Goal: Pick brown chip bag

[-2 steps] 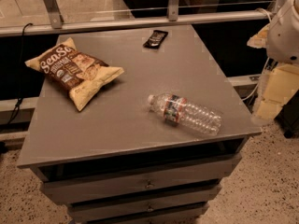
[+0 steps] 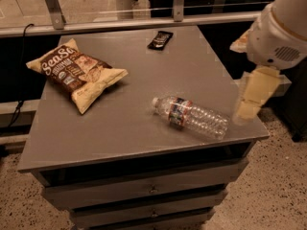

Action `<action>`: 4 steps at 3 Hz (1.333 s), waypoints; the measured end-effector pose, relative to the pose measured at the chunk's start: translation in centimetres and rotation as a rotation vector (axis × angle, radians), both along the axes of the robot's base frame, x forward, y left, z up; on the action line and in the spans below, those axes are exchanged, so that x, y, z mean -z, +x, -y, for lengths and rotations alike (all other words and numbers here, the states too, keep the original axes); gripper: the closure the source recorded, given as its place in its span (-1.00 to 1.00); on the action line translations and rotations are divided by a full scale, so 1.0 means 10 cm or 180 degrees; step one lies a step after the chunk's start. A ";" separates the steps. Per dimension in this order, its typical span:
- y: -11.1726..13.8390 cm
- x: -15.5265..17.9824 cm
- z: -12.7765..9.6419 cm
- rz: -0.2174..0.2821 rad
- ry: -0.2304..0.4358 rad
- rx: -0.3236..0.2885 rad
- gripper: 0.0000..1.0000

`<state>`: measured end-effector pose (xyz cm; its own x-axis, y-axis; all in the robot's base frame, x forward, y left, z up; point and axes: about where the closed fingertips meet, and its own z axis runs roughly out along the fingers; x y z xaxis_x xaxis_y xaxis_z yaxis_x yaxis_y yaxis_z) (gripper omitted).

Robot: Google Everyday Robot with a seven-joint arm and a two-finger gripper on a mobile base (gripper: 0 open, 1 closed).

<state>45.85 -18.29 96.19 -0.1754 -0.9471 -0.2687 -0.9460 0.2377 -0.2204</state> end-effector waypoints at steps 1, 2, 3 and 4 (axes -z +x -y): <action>0.28 0.22 -0.70 -0.0007 0.0230 -0.0344 -1.00; 0.61 0.38 -1.40 0.0042 0.0474 -0.0597 -1.00; 0.89 0.53 -1.99 0.0082 0.0734 -0.0697 -1.00; 1.10 0.72 -2.44 0.0074 0.0963 -0.0714 -1.00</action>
Offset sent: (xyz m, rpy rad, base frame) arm 0.1042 0.2297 -0.0569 0.2517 -0.0323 0.2843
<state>56.87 6.16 88.98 0.0368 -0.8386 -0.5436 -0.9775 0.0828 -0.1939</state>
